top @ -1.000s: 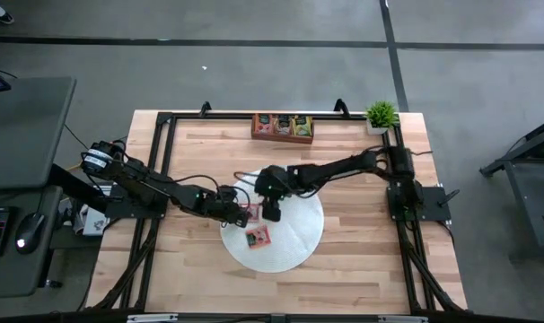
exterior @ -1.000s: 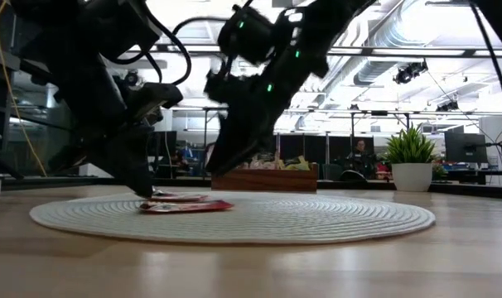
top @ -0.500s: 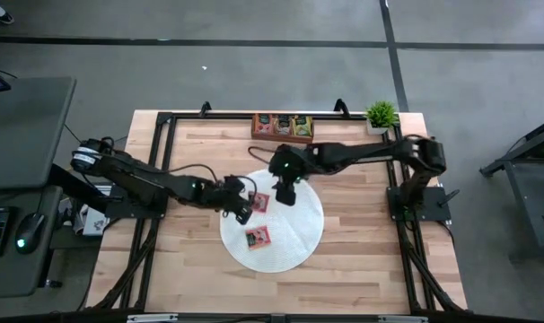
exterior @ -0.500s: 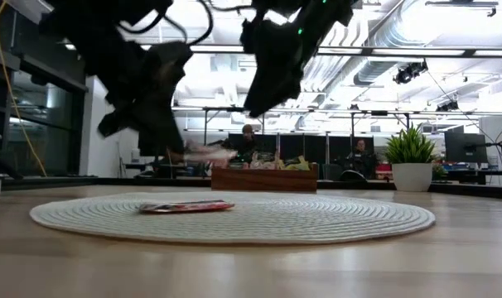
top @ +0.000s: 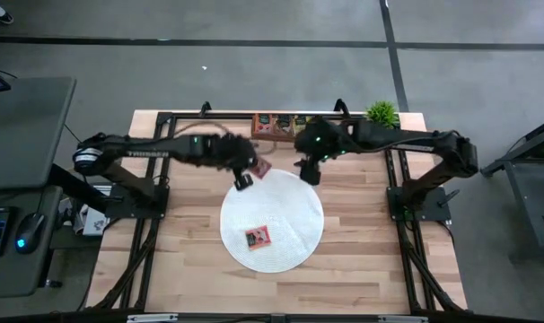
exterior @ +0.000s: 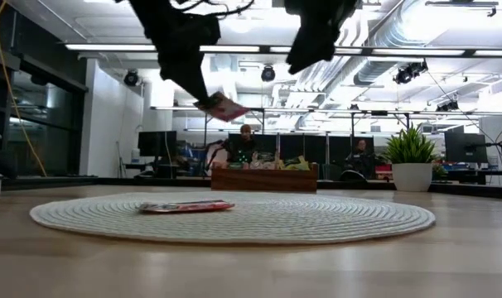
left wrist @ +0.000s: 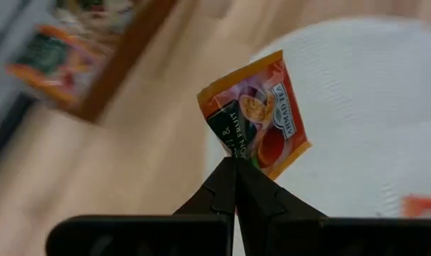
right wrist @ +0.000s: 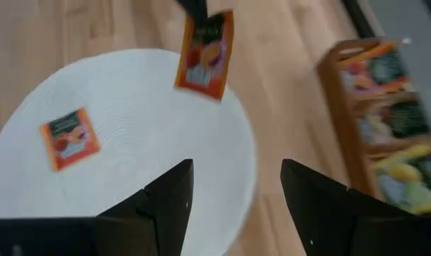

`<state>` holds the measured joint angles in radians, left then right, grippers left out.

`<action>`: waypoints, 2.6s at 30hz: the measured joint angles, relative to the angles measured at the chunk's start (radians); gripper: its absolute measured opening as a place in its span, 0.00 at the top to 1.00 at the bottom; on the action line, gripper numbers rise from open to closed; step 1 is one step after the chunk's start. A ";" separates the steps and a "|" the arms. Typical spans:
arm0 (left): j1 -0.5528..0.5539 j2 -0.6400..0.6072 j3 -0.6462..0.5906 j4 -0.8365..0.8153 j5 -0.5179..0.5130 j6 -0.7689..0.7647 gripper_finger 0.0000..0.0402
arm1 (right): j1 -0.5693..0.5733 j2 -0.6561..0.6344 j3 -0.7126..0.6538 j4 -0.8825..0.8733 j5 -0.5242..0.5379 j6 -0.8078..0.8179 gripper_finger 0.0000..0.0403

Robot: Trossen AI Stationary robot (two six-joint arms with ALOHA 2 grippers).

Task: Pick & Place Tea
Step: Put the orange tea bag into the left section of the wooden organizer

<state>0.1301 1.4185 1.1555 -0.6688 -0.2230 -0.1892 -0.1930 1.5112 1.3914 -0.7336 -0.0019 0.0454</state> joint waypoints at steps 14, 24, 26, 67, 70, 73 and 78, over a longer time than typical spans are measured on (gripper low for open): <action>0.295 0.213 0.377 -0.178 -0.015 0.560 1.00 | -0.082 -0.079 0.000 -0.105 0.018 -0.089 0.48; 0.410 0.427 0.560 -0.244 -0.050 0.959 1.00 | -0.107 -0.079 0.001 -0.104 0.090 -0.046 0.48; 0.420 0.456 0.572 -0.246 -0.082 1.021 1.00 | -0.107 -0.079 0.001 -0.106 0.102 -0.044 0.48; 0.426 0.633 0.579 -0.128 -0.103 1.307 1.00 | -0.093 -0.079 0.001 -0.101 0.150 0.068 0.48; 0.426 0.630 0.581 -0.110 -0.102 1.306 0.99 | -0.087 -0.079 0.001 -0.104 0.151 0.070 0.48; 0.426 0.630 0.580 -0.091 -0.102 1.306 0.97 | -0.086 -0.079 0.001 -0.108 0.151 0.070 0.48; 0.426 0.630 0.581 -0.098 -0.102 1.302 0.86 | -0.086 -0.079 0.001 -0.118 0.151 0.078 0.48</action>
<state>0.5564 2.0487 1.7363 -0.7668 -0.3254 1.1130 -0.2794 1.4326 1.3922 -0.8513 0.1493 0.1234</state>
